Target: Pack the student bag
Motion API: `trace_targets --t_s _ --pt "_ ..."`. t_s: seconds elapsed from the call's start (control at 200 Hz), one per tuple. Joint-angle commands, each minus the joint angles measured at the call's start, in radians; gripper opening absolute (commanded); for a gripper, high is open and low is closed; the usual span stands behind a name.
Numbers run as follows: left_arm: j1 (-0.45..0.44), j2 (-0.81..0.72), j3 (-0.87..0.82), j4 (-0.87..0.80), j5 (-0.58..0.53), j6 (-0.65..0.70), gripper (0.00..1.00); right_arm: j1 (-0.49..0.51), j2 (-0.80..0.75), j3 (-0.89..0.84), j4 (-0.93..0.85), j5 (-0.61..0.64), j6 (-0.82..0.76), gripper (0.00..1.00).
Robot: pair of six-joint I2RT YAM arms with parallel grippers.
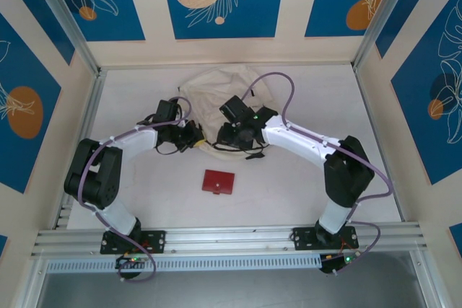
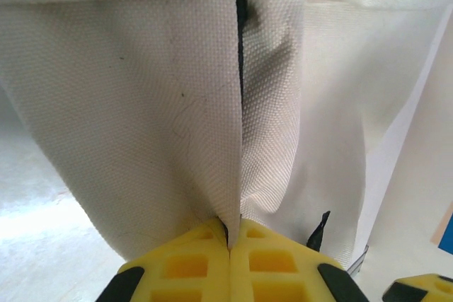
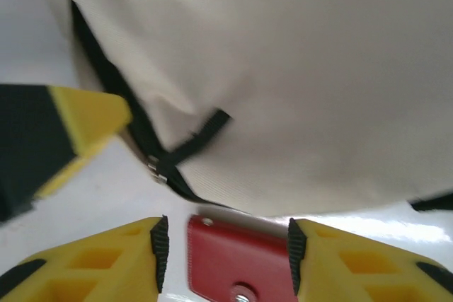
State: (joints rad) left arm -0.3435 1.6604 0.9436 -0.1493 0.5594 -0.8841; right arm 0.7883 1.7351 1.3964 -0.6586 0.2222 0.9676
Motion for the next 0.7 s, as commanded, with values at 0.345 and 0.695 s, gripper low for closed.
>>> trace_targets --t_s 0.345,0.695 --pt "-0.051 0.009 0.010 0.140 0.101 -0.040 0.00 -0.051 0.060 -0.043 0.162 -0.144 0.194 0.49" --pt "-0.057 0.007 0.013 0.151 0.113 -0.052 0.00 -0.092 0.101 -0.057 0.204 -0.196 0.258 0.45"
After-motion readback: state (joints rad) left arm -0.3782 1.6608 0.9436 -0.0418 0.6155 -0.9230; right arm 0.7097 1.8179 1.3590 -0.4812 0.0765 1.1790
